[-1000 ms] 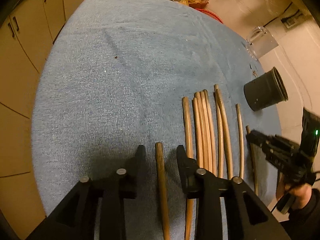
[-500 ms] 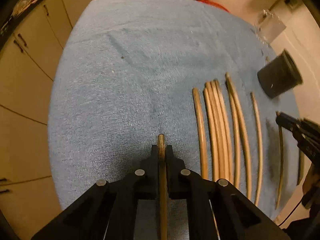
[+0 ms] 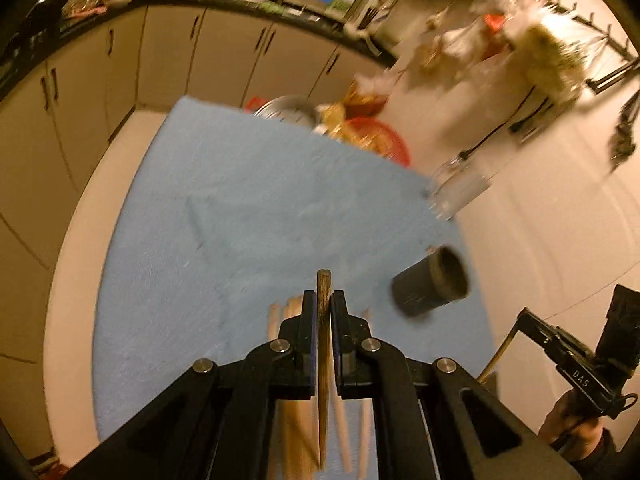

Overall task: Organize utensils
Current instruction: 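Carry chopsticks to the black cup and drop them in with both tools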

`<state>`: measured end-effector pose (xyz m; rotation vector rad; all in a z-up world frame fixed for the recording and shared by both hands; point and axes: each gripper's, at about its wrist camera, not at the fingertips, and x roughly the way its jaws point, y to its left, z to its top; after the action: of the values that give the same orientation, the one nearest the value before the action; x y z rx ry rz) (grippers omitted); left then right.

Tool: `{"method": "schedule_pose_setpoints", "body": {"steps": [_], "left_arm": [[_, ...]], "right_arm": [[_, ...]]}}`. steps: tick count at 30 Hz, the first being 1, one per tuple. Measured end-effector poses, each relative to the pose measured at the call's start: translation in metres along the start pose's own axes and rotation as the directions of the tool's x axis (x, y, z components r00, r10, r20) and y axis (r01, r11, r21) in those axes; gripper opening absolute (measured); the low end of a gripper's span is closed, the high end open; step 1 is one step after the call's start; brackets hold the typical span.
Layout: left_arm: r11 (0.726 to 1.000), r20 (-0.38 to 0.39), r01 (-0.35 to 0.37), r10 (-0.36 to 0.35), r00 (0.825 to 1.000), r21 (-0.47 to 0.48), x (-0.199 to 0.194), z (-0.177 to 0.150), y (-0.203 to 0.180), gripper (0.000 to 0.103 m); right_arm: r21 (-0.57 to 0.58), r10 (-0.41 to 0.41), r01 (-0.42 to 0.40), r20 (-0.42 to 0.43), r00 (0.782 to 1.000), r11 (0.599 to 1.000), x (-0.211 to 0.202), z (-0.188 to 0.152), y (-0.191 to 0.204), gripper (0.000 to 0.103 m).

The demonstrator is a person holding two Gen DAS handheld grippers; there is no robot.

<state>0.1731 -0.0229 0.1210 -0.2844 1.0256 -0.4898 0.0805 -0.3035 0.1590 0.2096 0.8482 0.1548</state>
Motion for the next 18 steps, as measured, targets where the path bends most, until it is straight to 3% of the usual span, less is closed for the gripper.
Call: {"method": "schedule_pose_setpoints", "body": {"steps": [6,18], "left_arm": [[0.998,0.056,0.045,-0.048,0.997,0.053,-0.001,0.019,-0.043,0.007],[0.989,0.134,0.061,-0.079,0.988,0.132,-0.021,0.064,-0.094,0.007]], "right_arm": [[0.005,0.000,-0.001,0.092,0.996,1.000,-0.033,0.024,-0.003,0.008],[0.018,0.006,-0.009,0.186,0.983,1.000,-0.078,0.059,-0.011,0.008]]}}
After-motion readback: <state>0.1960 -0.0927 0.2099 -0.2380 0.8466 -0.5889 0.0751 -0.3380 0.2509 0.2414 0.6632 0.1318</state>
